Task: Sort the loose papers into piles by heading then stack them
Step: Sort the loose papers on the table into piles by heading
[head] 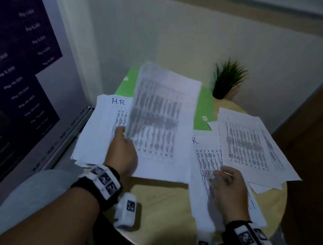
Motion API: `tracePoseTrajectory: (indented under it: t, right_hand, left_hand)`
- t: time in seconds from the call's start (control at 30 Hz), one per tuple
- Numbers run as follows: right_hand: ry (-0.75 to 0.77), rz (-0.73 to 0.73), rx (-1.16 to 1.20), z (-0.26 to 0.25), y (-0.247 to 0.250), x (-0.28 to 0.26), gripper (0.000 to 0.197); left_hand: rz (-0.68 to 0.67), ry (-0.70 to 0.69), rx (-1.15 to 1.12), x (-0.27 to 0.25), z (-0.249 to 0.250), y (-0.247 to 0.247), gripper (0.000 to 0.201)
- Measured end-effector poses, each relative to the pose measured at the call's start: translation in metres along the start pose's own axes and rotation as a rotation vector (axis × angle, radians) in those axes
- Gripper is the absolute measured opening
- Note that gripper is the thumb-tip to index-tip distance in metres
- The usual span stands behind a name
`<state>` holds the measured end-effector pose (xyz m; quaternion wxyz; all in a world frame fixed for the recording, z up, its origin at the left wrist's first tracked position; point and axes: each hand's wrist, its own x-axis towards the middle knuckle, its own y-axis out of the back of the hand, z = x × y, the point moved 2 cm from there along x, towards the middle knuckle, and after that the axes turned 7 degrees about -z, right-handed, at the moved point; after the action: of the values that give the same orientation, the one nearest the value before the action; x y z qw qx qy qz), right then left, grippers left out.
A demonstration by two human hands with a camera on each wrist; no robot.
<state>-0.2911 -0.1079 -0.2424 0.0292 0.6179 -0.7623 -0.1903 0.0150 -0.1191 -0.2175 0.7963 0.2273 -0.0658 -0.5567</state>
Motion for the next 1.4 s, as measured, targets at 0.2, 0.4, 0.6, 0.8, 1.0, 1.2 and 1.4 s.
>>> tracePoseTrajectory:
  t: [0.2, 0.4, 0.6, 0.8, 1.0, 1.2, 1.4]
  right_hand:
    - [-0.088, 0.153, 0.059, -0.002, 0.069, 0.019, 0.024]
    - [-0.214, 0.168, 0.056, 0.004, 0.093, 0.024, 0.025]
    - [-0.216, 0.104, -0.155, 0.005, 0.08, 0.027, 0.02]
    - [-0.167, -0.005, -0.521, -0.001, 0.063, 0.066, 0.029]
    - [-0.254, -0.191, -0.887, -0.007, 0.052, 0.126, 0.089]
    - [-0.269, -0.276, -1.143, -0.001, 0.022, 0.14, 0.108]
    - [-0.155, -0.101, -1.018, -0.004, 0.027, 0.125, 0.002]
  left_hand:
    - [0.087, 0.194, 0.091, 0.065, -0.03, 0.069, 0.055]
    - [0.042, 0.369, 0.14, 0.086, -0.05, 0.089, 0.046]
    - [0.062, 0.325, 0.102, 0.085, -0.045, 0.086, 0.056]
    - [0.029, 0.065, 0.135, 0.069, -0.02, 0.071, 0.044]
    - [-0.329, -0.212, 0.155, 0.034, 0.012, 0.025, 0.019]
    - [-0.478, -0.296, 0.208, 0.01, 0.02, -0.007, 0.017]
    - [-0.524, -0.275, 0.191, 0.002, 0.019, -0.017, 0.015]
